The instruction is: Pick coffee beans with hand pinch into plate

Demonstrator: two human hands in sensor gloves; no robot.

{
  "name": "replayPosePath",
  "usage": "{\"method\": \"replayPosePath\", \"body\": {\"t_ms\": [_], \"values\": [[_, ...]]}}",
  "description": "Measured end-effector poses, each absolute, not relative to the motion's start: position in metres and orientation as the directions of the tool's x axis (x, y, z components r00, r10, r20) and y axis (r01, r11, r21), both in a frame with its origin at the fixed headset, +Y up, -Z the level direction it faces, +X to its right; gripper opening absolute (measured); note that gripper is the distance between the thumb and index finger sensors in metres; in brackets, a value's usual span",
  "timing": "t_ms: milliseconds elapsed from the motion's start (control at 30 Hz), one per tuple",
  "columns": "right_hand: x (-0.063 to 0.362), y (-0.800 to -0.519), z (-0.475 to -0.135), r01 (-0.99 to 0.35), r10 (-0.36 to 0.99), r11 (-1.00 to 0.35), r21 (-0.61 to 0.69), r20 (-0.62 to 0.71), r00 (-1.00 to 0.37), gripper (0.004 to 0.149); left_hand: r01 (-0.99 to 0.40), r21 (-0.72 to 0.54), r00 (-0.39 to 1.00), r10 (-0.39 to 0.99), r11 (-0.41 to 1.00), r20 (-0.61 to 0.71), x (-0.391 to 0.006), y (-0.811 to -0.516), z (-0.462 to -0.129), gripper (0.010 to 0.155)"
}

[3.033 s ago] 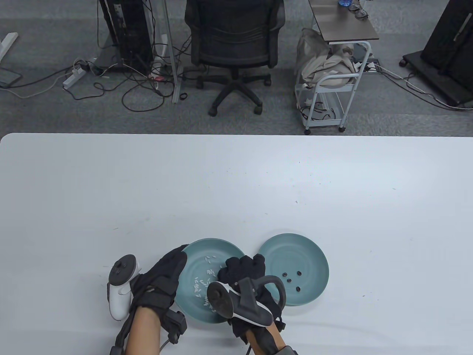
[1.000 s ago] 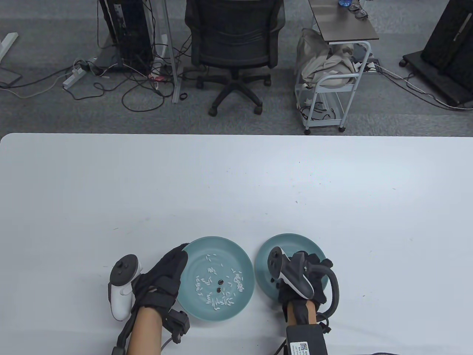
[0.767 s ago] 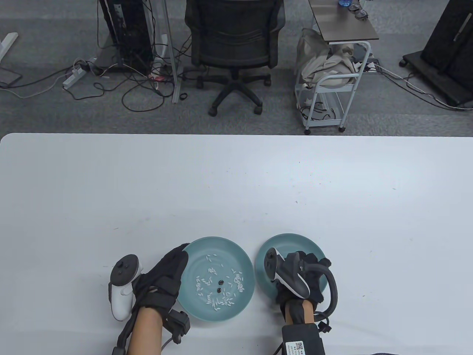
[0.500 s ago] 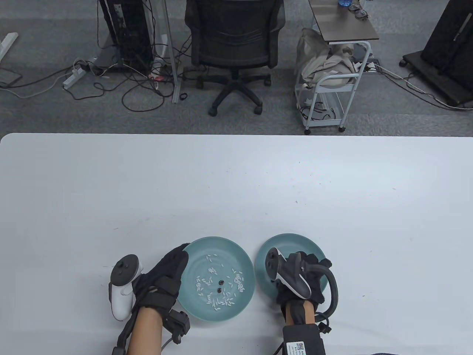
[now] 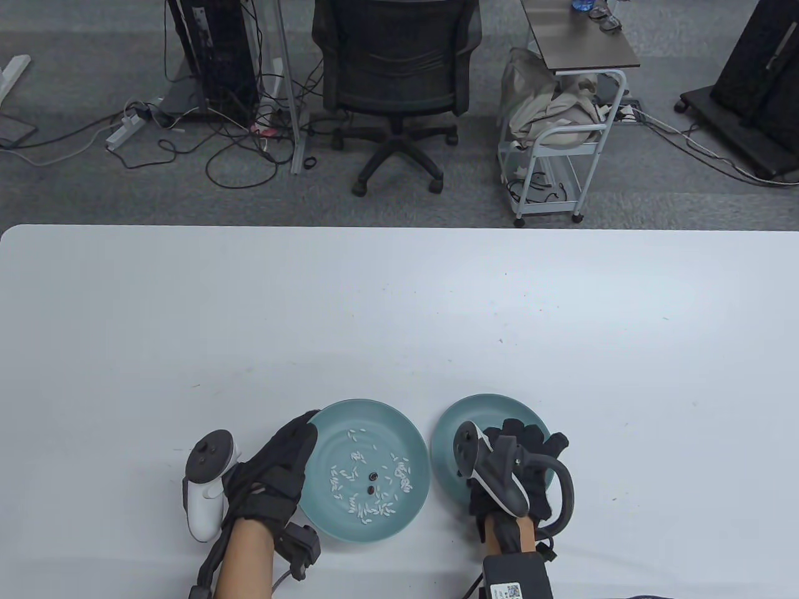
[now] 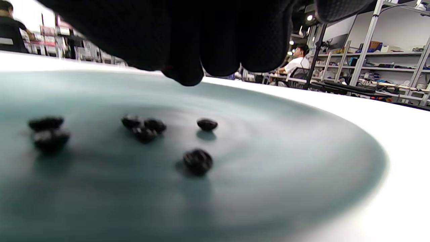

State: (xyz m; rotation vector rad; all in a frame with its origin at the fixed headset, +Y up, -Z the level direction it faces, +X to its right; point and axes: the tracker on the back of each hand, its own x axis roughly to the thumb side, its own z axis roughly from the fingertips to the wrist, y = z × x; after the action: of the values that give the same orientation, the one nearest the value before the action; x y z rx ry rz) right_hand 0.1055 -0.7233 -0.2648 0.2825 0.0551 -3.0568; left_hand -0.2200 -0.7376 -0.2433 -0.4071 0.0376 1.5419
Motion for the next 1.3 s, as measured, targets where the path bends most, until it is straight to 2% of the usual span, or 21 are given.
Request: {"method": "replayPosePath", "body": {"t_ms": [100, 200, 367, 433, 533, 667, 767, 933, 1100, 1300], "values": [[0.103, -0.709, -0.26, -0.04, 0.064, -0.984, -0.174, -0.134, -0.989, 0.043, -0.972, -0.235, 0.041, 0.96, -0.026, -0.276, -0.22, -0.738, -0.244, 0.054], [0.098, -0.692, -0.252, -0.183, 0.202, -0.952, -0.244, -0.056, -0.978, 0.044, -0.972, -0.234, 0.04, 0.96, -0.027, -0.277, -0.22, -0.737, -0.244, 0.054], [0.084, -0.665, -0.23, -0.38, 0.361, -0.905, -0.192, 0.128, -0.924, 0.046, -0.973, -0.228, 0.036, 0.956, -0.033, -0.293, -0.22, -0.74, -0.244, 0.054], [0.072, -0.655, -0.221, -0.405, 0.365, -0.889, -0.214, 0.203, -0.909, 0.044, -0.974, -0.225, 0.037, 0.955, -0.032, -0.294, -0.221, -0.74, -0.244, 0.054], [0.048, -0.649, -0.21, -0.402, 0.333, -0.894, -0.199, 0.305, -0.892, 0.042, -0.974, -0.227, 0.04, 0.957, -0.028, -0.289, -0.222, -0.739, -0.243, 0.054], [0.022, -0.655, -0.206, -0.332, 0.263, -0.933, -0.14, 0.365, -0.893, 0.039, -0.974, -0.224, 0.04, 0.955, -0.028, -0.292, -0.223, -0.739, -0.243, 0.054], [0.012, -0.662, -0.208, -0.249, 0.2, -0.964, -0.09, 0.372, -0.907, 0.037, -0.972, -0.233, 0.04, 0.955, -0.031, -0.294, -0.222, -0.739, -0.244, 0.054], [0.007, -0.668, -0.209, -0.252, 0.21, -0.966, -0.063, 0.382, -0.9, 0.037, -0.969, -0.245, 0.039, 0.954, -0.037, -0.297, -0.221, -0.74, -0.245, 0.054], [-0.002, -0.671, -0.206, -0.183, 0.159, -0.983, -0.026, 0.385, -0.909, 0.038, -0.968, -0.246, 0.034, 0.954, -0.042, -0.298, -0.22, -0.739, -0.245, 0.055], [-0.014, -0.676, -0.202, -0.112, 0.084, -0.993, -0.043, 0.411, -0.908, 0.039, -0.966, -0.253, 0.022, 0.953, -0.058, -0.304, -0.221, -0.741, -0.245, 0.054]]}}
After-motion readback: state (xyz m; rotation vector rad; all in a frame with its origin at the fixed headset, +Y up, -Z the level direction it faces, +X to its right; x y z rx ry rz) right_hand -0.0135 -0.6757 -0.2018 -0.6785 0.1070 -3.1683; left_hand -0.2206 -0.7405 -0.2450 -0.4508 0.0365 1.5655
